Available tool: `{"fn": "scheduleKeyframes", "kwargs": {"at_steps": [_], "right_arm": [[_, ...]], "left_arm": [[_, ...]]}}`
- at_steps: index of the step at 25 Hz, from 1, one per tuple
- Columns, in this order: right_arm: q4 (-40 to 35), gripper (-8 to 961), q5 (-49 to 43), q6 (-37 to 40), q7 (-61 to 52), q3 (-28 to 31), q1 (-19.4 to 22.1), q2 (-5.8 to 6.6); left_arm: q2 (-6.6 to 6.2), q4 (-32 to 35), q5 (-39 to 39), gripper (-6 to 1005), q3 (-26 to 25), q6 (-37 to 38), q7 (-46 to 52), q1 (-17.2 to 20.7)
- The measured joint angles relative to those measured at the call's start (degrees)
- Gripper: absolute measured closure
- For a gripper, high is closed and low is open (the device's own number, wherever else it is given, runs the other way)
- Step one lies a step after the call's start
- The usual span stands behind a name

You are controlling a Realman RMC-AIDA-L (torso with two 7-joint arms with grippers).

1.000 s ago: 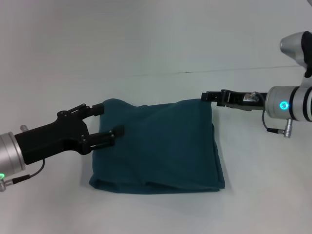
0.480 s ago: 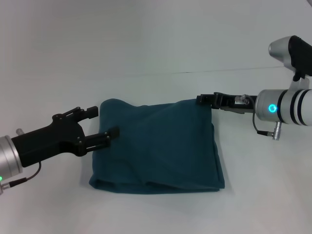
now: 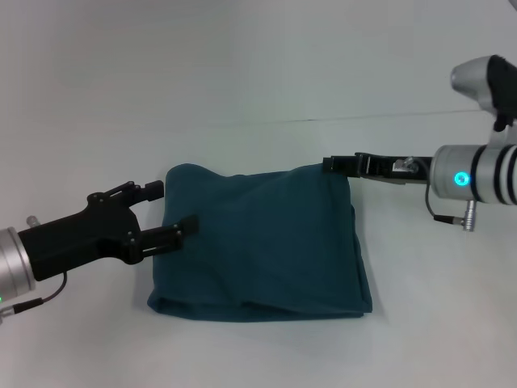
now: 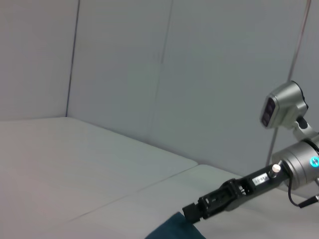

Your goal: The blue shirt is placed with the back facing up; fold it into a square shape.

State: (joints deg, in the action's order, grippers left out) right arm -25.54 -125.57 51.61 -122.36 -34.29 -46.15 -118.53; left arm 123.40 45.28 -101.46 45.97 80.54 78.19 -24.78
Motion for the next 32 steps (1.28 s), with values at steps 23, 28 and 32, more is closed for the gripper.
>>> {"fn": "scheduleKeyframes", "kwargs": {"at_steps": [23, 28, 32], "right_arm": [[-11.18, 21, 13.2, 39.59, 37.29, -2.07, 11.89, 1.37], [-15.54, 25, 12.55, 40.81, 36.91, -6.39, 12.3, 0.53], [-16.06, 28, 10.71, 40.7, 34.96, -8.54, 11.37, 0.78]], "left_arm": [[-0.96, 1.76, -2.97, 121, -4.95, 15.99, 6.39, 1.62], [-0.76, 1.79, -4.77, 121, -5.2, 17.11, 6.59, 2.28], [-0.62, 1.57, -6.07, 121, -5.25, 17.29, 6.97, 2.47]]}}
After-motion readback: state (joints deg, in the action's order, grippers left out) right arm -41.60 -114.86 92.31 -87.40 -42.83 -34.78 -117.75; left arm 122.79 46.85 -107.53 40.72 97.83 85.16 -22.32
